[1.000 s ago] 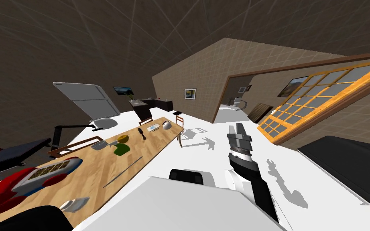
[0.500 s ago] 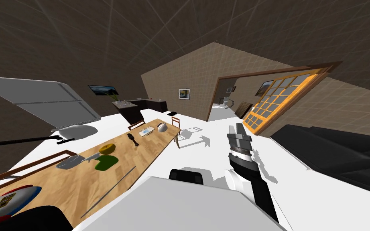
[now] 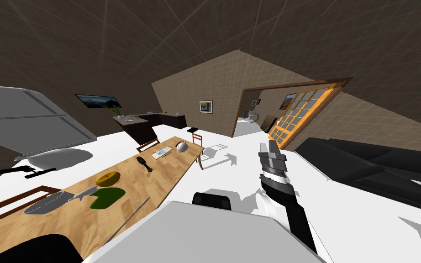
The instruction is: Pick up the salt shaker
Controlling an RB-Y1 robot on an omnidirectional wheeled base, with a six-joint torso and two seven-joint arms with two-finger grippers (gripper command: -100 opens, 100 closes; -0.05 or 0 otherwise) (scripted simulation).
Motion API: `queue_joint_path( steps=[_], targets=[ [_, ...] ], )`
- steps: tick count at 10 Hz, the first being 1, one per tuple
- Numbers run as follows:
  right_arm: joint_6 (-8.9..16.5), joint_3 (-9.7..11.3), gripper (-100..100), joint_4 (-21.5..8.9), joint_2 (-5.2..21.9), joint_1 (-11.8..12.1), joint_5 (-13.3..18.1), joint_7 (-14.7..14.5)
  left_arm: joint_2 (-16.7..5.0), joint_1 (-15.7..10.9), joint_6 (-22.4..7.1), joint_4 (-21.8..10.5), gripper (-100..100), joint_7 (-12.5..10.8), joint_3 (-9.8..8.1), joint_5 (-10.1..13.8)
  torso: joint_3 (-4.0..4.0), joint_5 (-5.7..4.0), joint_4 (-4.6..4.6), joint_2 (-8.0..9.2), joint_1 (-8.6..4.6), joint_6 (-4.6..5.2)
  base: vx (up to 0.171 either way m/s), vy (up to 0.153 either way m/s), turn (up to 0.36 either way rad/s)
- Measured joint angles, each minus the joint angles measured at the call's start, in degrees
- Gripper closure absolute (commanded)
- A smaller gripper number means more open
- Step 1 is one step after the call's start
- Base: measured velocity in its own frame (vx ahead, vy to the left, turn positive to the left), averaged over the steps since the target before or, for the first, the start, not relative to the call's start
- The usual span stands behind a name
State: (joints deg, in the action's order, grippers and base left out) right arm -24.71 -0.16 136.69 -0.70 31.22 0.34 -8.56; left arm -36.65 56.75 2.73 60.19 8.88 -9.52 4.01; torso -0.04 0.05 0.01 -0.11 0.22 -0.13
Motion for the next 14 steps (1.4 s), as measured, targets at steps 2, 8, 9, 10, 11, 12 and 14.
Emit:
queue_joint_path(
  steps=[2,8,9,10,11,12,14],
  targets=[
    [0.0,0.0,0,0.0,0.0,0.0,0.0,0.0,0.2,-2.5,-0.4,-2.2,-100,-0.1,0.11,-0.3,0.12,0.00,0.05,0.22,0.02,0.01,-0.081,0.017,-0.077],
    [0.0,0.0,0,0.0,0.0,0.0,0.0,0.0,0.5,-4.0,-0.6,-3.6,100,0.0,0.12,-0.6,0.02,0.04,0.02,0.02,0.05,0.00,-0.009,0.001,-0.002],
    [0.0,0.0,0,0.0,0.0,0.0,0.0,0.0,0.5,-4.0,-0.6,-3.6,0,0.0,0.12,-0.6,0.02,0.04,0.02,0.02,0.06,0.00,0.000,0.000,0.000],
    [0.0,0.0,0,0.0,0.0,0.0,0.0,0.0,0.5,-4.0,-0.6,-3.6,100,0.0,0.12,-0.6,0.02,0.04,0.02,0.02,0.06,0.01,0.045,-0.001,0.075],
    [0.0,0.0,0,0.0,0.0,0.0,0.0,0.0,0.3,-3.0,-0.7,-2.5,100,0.0,0.07,-0.5,-0.04,0.02,-0.01,-0.10,0.03,-0.04,0.088,0.000,0.099],
    [0.0,0.0,0,0.0,0.0,0.0,0.0,0.0,0.3,-1.7,-0.6,-1.3,100,0.0,-0.05,-0.3,-0.12,0.02,-0.04,-0.23,0.00,-0.04,0.078,-0.010,0.068],
    [0.0,0.0,0,0.0,0.0,0.0,0.0,0.0,0.2,-0.6,-0.1,-0.6,0,0.1,-0.04,-0.2,-0.09,0.02,-0.02,-0.15,0.00,0.02,0.017,-0.005,0.007]
  ],
)
